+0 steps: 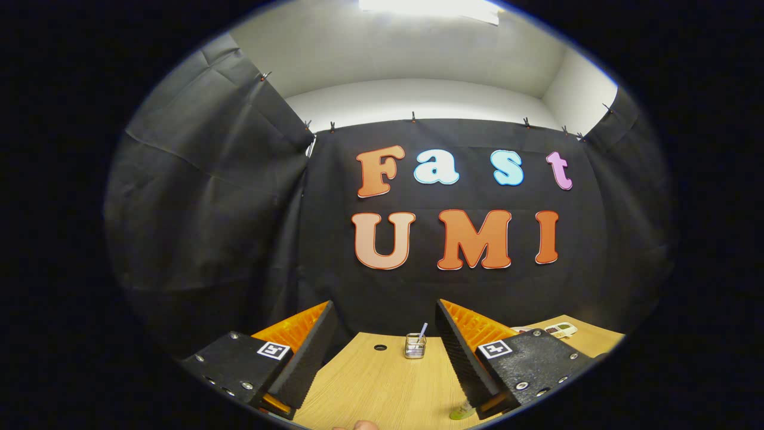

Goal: Take the bottle from table, then pour the juice into the cup, finally place the bottle on the coaster

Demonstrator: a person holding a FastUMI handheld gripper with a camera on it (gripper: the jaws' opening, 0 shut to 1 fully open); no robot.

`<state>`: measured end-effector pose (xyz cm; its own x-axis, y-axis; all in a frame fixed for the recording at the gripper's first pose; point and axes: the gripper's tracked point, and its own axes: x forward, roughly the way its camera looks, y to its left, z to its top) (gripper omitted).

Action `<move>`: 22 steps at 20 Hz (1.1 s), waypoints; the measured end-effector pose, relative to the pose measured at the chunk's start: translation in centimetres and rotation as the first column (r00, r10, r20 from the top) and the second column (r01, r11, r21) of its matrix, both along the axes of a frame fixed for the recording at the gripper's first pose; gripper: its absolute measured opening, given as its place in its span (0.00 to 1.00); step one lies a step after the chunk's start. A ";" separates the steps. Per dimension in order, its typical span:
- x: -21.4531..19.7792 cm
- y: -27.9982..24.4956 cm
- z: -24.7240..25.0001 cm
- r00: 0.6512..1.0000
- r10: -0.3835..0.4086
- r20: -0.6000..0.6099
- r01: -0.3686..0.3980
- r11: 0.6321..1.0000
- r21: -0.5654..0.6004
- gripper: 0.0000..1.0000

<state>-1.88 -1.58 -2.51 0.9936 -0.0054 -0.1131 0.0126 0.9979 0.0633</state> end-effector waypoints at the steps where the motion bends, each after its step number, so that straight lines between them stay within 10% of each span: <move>1: 0.0 -0.5 -0.3 1.000 -0.009 -0.006 0.009 1.000 0.001 0.99; 22: -2.7 -8.6 -10.3 0.992 -0.096 -0.080 0.094 0.995 -0.025 0.99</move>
